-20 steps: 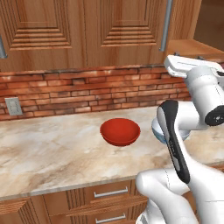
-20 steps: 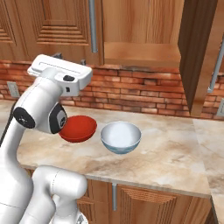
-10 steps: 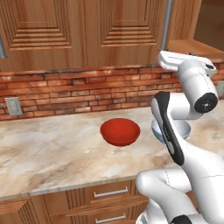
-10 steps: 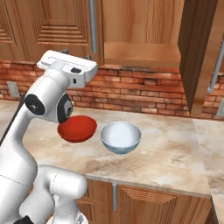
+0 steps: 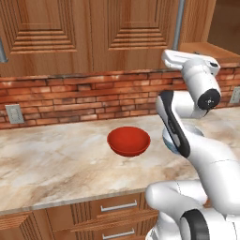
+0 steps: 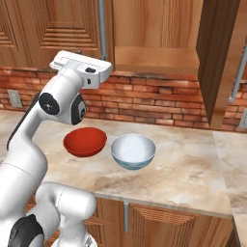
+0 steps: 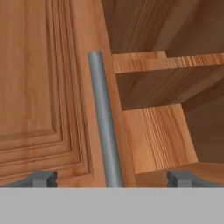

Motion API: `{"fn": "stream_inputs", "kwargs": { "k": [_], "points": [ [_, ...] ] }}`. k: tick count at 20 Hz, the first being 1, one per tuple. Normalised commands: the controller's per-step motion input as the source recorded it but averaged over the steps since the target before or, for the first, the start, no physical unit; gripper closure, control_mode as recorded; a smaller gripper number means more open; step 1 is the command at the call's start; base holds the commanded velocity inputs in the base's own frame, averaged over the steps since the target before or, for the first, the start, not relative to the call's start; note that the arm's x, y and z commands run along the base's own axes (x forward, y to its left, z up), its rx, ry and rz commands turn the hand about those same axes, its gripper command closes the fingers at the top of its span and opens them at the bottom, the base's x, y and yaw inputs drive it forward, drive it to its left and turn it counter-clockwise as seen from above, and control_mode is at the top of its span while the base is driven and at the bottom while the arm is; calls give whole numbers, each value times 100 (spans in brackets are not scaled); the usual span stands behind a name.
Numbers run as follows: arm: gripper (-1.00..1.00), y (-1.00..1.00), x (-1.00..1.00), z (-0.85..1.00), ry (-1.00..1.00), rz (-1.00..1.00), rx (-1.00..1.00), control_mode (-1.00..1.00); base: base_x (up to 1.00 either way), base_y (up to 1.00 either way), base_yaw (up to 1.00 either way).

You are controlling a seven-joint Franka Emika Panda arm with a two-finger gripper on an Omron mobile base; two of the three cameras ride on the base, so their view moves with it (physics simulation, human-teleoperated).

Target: Open the cabinet. Pick the bowls from the counter and place them in the cabinet. Then close the cabinet.

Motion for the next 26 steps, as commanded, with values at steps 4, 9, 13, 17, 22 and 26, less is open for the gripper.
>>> {"fn": "stream_inputs", "kwargs": {
  "k": [4, 9, 13, 17, 22, 26],
  "points": [
    [-100, -3, 38, 0, 0, 0, 0, -100, 0, 0, 0],
    [-100, -1, 44, 0, 0, 0, 0, -100, 0, 0, 0],
    [-100, -23, 33, 0, 0, 0, 0, -100, 0, 0, 0],
    [-100, -25, 26, 0, 0, 0, 0, -100, 0, 0, 0],
    [-100, -7, 25, -2, 0, 0, 0, -100, 0, 0, 0],
    [-100, 0, 21, -8, -3, 0, -5, -100, 0, 0, 0]
  ]
}}
